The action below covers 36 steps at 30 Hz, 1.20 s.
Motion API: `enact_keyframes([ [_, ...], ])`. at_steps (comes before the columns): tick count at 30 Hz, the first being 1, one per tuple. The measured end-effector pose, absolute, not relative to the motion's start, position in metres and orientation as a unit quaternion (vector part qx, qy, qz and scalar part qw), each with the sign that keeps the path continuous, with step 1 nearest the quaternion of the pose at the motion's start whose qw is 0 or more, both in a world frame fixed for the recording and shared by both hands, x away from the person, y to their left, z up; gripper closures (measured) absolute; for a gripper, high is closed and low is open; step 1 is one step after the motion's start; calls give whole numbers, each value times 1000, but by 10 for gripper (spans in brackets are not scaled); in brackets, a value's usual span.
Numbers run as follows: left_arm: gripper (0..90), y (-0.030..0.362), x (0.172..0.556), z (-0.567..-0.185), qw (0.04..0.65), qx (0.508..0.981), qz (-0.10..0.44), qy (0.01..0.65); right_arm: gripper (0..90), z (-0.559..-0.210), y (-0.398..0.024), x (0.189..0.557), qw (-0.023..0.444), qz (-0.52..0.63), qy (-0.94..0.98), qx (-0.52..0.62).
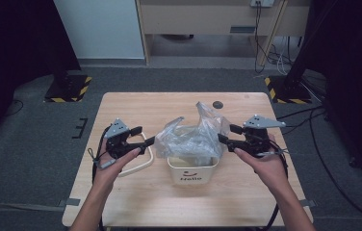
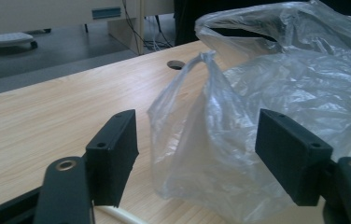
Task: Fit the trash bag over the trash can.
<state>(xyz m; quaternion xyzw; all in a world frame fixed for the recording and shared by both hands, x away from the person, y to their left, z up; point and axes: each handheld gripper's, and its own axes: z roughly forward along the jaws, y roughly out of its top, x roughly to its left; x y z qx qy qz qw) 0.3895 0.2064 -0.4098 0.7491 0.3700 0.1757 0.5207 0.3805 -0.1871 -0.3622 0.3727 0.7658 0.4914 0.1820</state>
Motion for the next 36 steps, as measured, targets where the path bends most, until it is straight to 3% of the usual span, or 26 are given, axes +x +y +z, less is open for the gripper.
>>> enact_keyframes([
  [4,273,198,392,-412,516,756,171,365,371,-363,-173,384,172,483,778,364],
  [8,273,193,393,-415,512,762,168,358,439,-370,-166,389,155,462,792,368],
  [14,275,192,390,-414,519,761,166,352,805,-383,-167,388,143,436,814,357],
  [17,276,192,389,-412,521,760,169,349,890,-386,-168,384,144,439,814,350],
  [30,287,186,401,-418,516,770,136,349,900,-388,-173,374,142,459,813,328],
  [36,455,185,401,-420,498,788,115,343,900,-389,-176,368,141,462,816,318],
])
